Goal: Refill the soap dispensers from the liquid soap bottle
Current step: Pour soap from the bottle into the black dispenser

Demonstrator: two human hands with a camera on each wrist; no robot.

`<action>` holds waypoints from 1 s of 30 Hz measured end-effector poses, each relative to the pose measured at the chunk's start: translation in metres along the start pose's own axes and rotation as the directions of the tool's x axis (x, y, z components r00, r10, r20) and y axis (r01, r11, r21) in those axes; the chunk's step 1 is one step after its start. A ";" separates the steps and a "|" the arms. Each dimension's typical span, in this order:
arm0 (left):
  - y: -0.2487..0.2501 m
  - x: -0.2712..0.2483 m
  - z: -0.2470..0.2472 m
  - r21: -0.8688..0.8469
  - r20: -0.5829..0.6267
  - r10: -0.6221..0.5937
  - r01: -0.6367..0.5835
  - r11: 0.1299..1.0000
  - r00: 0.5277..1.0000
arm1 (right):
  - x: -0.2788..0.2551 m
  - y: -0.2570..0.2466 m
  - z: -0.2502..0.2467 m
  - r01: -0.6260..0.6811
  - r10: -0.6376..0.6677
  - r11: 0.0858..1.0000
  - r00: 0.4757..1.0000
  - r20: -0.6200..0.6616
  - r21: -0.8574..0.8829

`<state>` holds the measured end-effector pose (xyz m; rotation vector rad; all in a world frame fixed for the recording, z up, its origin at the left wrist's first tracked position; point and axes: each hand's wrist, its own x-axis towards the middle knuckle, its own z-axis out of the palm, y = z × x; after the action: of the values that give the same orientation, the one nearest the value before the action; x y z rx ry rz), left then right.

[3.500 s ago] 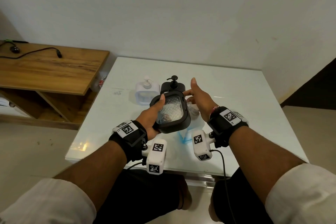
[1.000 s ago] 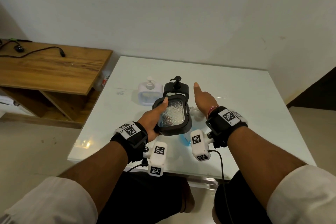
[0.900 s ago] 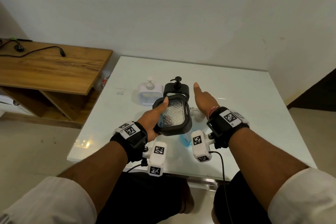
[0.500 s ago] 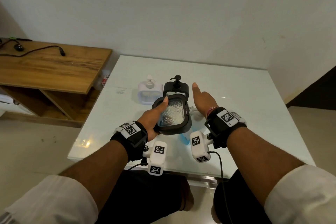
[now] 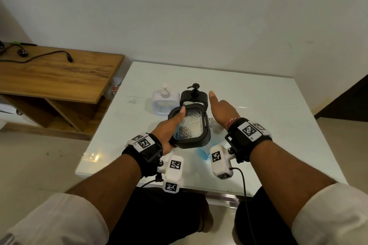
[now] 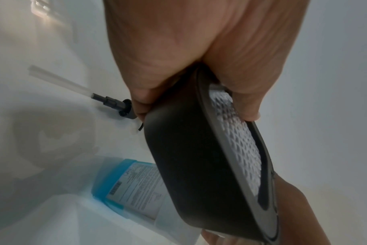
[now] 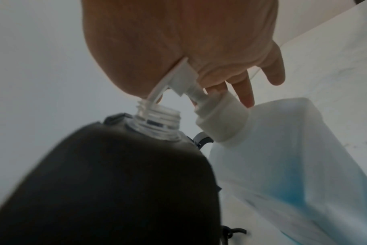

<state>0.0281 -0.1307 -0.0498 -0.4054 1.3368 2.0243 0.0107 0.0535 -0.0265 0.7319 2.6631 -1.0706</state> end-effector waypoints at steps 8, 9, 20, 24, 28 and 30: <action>-0.002 0.006 -0.004 0.014 0.019 0.005 -0.005 1.000 1.000 | -0.001 0.004 0.005 -0.014 0.013 0.998 1.000 -0.016 -0.055; -0.002 0.005 -0.004 0.012 0.017 0.010 -0.010 1.000 1.000 | -0.001 0.004 0.004 -0.014 0.013 0.999 1.000 -0.020 -0.050; -0.002 0.005 -0.001 0.013 0.029 0.022 -0.023 1.000 0.999 | 0.000 -0.006 -0.001 0.005 -0.008 0.999 0.996 0.084 0.037; -0.004 0.006 -0.006 0.005 0.032 0.026 -0.026 1.000 0.999 | -0.003 0.000 0.005 0.005 -0.004 1.000 0.997 0.078 -0.020; -0.005 0.006 -0.006 0.031 0.023 0.034 -0.034 0.999 0.999 | -0.004 0.003 -0.001 0.016 -0.017 1.000 0.997 0.079 0.013; -0.005 0.006 -0.005 0.041 0.031 0.033 -0.035 0.999 0.999 | -0.004 0.002 -0.003 0.035 -0.039 0.998 0.995 0.089 0.046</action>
<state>0.0270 -0.1319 -0.0586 -0.3334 1.3735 2.0186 0.0154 0.0556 -0.0240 0.6293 2.5946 -1.1471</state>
